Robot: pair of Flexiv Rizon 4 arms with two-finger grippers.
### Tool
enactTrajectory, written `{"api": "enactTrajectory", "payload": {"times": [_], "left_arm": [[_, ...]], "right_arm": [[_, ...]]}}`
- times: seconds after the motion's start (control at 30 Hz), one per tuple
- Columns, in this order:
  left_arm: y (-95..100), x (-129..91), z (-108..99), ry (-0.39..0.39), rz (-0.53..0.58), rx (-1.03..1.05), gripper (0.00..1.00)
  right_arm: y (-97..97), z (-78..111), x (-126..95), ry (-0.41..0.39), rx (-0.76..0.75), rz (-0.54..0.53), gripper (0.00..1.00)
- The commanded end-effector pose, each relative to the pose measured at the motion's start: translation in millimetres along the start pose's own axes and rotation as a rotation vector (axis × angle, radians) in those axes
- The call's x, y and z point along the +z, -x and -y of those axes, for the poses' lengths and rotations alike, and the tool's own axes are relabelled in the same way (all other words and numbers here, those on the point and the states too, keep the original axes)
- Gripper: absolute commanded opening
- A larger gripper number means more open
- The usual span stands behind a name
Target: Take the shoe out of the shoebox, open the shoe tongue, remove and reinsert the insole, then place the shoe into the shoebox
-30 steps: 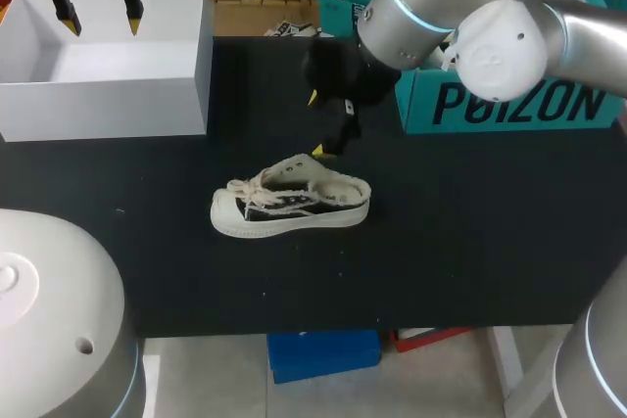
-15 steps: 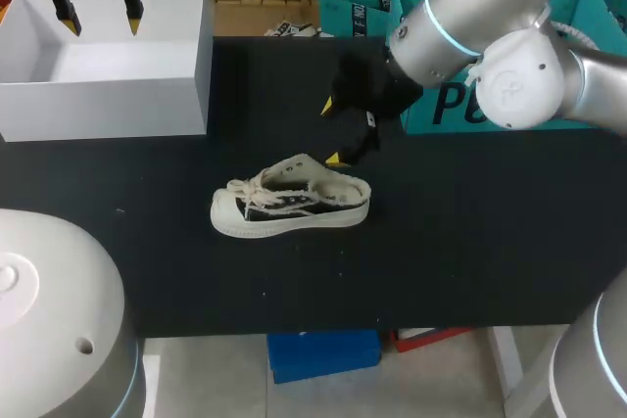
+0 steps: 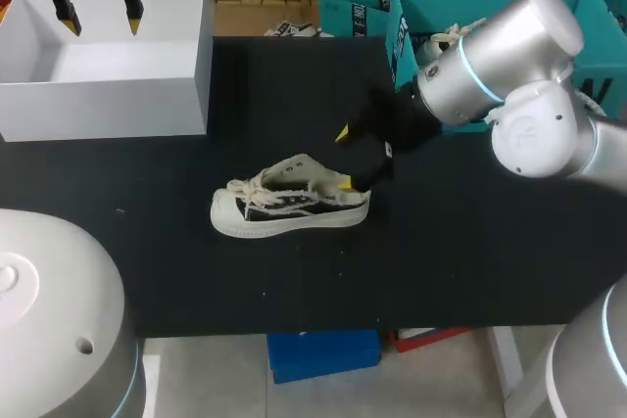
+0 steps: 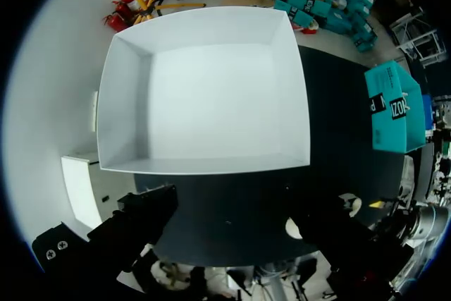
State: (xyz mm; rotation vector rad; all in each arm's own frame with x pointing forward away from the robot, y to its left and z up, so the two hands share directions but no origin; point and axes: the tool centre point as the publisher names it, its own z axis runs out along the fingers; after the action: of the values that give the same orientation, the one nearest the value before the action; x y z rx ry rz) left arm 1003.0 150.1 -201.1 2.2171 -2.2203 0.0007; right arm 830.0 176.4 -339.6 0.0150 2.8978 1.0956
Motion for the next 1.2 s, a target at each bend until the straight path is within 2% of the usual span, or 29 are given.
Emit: {"api": "enactTrajectory", "payload": {"times": [0.03, 0.1, 0.5, 1.2], "left_arm": [[-0.3, -1, -1, 0.001, 0.002, -0.001, 1.00], [-0.3, -1, -1, 0.001, 0.002, -0.001, 1.00], [-0.3, -1, -1, 0.001, 0.002, -0.001, 1.00], [-0.3, -1, -1, 0.001, 0.002, -0.001, 1.00]], "right_arm": [[-6.1, 10.8, 8, 0.117, 0.011, 0.006, 1.00], [-7.3, 14.2, 12, 0.143, 0.017, 0.007, 1.00], [-8.6, 33.6, 36, 0.151, 0.049, 0.013, 1.00], [-6.2, 55.0, 59, 0.191, 0.062, 0.011, 1.00]]}}
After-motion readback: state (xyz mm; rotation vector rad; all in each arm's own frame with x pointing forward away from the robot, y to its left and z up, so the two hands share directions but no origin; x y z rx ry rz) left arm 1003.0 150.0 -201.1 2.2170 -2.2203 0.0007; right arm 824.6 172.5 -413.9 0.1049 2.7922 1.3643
